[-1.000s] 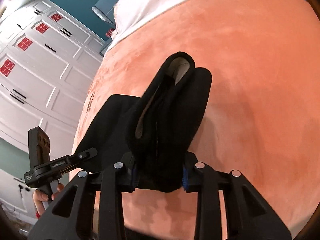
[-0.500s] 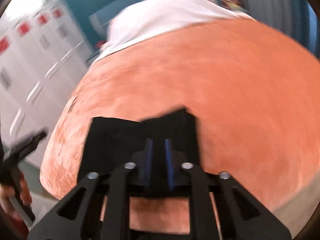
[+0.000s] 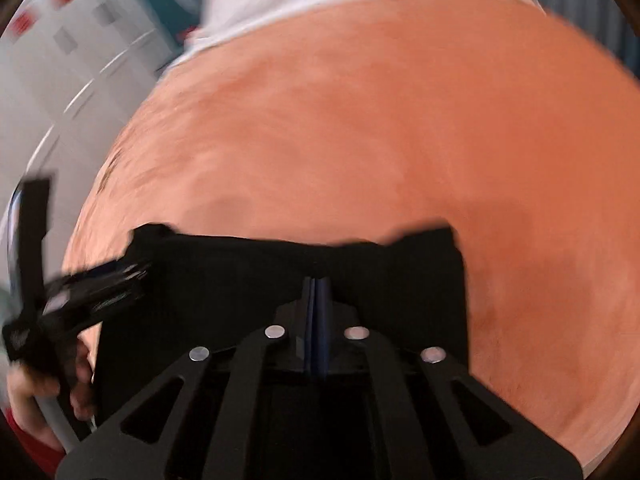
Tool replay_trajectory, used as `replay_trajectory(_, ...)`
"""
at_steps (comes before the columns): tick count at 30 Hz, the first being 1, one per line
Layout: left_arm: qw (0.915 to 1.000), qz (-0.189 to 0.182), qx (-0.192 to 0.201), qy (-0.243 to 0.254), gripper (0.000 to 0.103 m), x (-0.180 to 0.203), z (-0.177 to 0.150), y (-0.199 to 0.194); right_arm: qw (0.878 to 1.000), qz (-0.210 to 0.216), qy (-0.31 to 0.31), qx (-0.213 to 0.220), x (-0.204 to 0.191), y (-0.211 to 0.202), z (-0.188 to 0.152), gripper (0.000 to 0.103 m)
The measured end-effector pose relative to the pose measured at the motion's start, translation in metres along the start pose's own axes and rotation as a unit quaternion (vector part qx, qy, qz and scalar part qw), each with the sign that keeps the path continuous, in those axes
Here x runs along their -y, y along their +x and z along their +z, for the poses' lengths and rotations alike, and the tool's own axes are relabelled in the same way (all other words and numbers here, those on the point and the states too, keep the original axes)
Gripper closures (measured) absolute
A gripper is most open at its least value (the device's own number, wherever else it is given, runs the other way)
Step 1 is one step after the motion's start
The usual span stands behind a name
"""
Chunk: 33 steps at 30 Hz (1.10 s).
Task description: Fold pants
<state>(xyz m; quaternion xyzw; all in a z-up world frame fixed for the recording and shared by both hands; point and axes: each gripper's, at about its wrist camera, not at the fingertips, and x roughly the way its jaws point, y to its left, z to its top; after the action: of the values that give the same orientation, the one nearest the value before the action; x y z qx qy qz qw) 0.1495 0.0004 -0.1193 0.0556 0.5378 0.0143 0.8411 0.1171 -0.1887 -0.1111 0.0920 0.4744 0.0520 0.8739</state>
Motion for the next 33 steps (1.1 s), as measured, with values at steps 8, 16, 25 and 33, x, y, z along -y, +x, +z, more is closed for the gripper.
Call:
replay_trajectory(8,0.9983,0.025,0.050,0.020,0.033,-0.011,-0.018,-0.045,0.997,-0.033,0.073,0.015,0.061,-0.012,-0.007,0.103)
replay_trajectory(16,0.9976,0.025,0.058,0.028,0.033,-0.012,-0.060,-0.085,0.997,-0.054,0.053,0.030,0.037,-0.056,-0.044,0.101)
replay_trajectory(25,0.9989,0.006,0.031,0.034,0.033,-0.010,-0.115,-0.096,0.997,-0.059,0.053,0.025,0.025,-0.091,-0.091,0.099)
replay_trajectory(33,0.9989,0.020,0.004,0.043,0.033,-0.012,-0.147,-0.082,0.996,-0.067,0.057,0.008,0.023,-0.096,-0.108,0.099)
